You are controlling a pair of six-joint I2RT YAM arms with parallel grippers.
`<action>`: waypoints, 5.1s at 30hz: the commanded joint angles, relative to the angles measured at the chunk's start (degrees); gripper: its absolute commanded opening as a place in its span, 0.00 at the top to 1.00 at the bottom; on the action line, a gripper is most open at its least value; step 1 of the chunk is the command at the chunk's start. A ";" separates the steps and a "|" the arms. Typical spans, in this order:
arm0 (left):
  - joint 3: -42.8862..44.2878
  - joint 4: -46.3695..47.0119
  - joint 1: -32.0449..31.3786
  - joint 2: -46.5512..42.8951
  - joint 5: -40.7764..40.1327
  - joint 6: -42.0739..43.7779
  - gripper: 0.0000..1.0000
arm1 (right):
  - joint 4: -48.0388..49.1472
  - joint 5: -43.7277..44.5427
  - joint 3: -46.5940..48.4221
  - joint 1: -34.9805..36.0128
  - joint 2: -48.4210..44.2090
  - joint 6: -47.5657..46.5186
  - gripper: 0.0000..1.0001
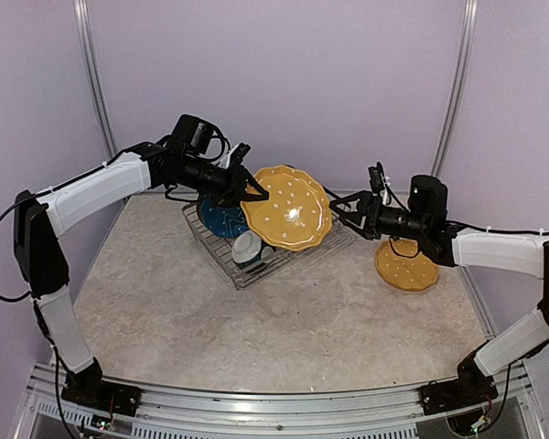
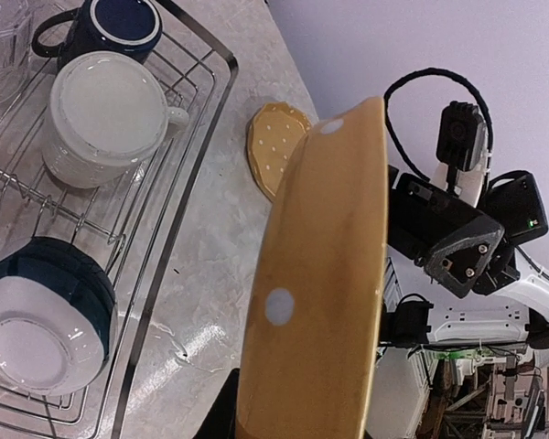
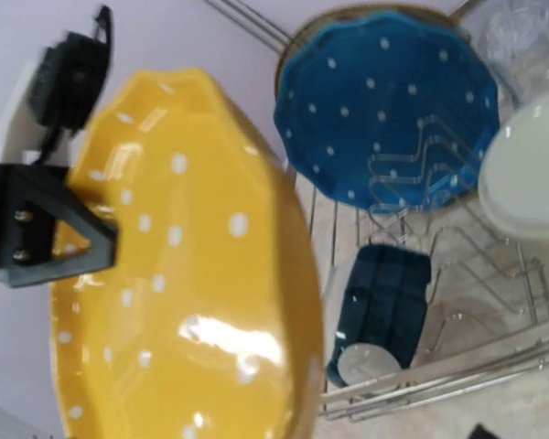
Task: Unload the mixed dishes from the dish rack
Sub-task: Pass from the left arm to the right, then place the plate with another plate, then grab the plate from the dish rack.
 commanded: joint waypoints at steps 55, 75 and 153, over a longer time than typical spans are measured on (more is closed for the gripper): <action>-1.48 4.57 2.23 -4.90 2.50 1.49 0.16 | 15.65 -6.11 -15.45 -21.94 -13.71 18.48 1.00; -0.61 1.15 1.85 -5.13 0.06 4.31 0.15 | -4.10 -8.38 -19.34 -46.86 -9.33 3.82 1.00; 8.55 -13.38 12.01 1.57 -14.40 14.01 0.06 | -51.07 26.18 1.21 -35.52 -8.12 -37.31 0.24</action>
